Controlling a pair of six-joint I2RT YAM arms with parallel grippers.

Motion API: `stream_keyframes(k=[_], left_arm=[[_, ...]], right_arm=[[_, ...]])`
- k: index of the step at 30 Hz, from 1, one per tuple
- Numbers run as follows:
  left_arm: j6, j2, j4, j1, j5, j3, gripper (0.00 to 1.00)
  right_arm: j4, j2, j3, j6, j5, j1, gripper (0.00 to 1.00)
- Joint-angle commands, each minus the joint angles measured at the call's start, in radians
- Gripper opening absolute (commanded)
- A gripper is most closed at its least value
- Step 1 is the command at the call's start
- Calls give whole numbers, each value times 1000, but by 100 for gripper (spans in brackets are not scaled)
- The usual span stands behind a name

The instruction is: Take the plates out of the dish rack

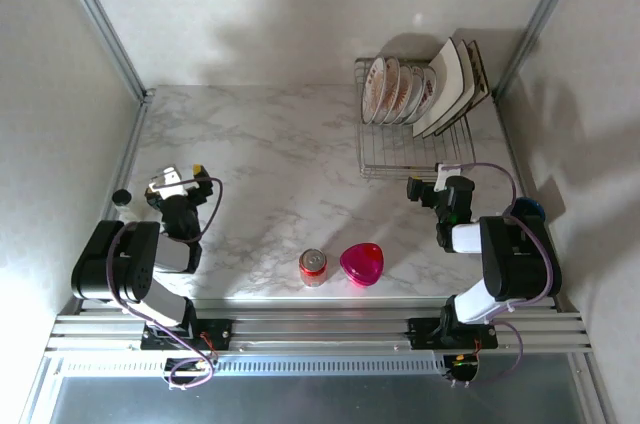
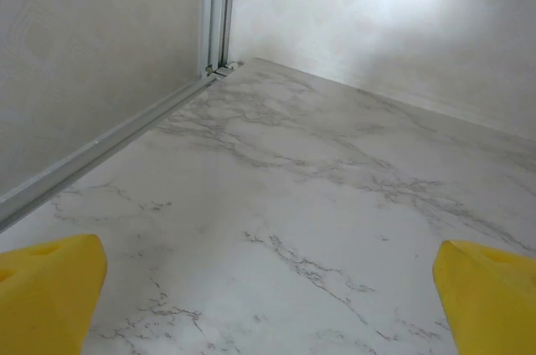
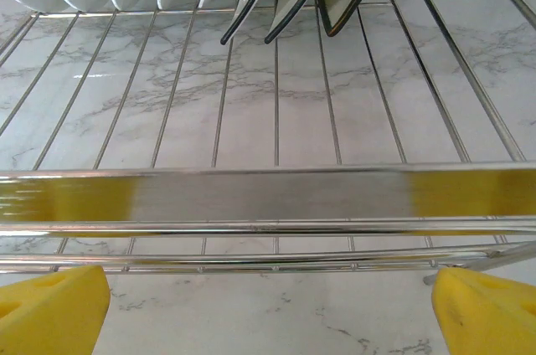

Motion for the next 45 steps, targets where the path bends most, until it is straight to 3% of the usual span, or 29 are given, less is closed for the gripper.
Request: stream_keyframes(k=[1,29,34,38,45], left_arm=[[-6,0,34,4,14,-5,99],[6,-8,29,4,44,-2,99],[29,-114,-278,-15,15,111,99],[22,-175,-498,-25,-8,176,100],[-65,-217,-877,-59,89,317,100]], right_arm=[[10,-2,20,11,-5,-5,99],[-3,-17,20,9,-6,-3,99],[-105,-94,37,11,0,-3,99],[-431,-188,151,13,36,6,99],[-812,-360,171,82,115,61,99]])
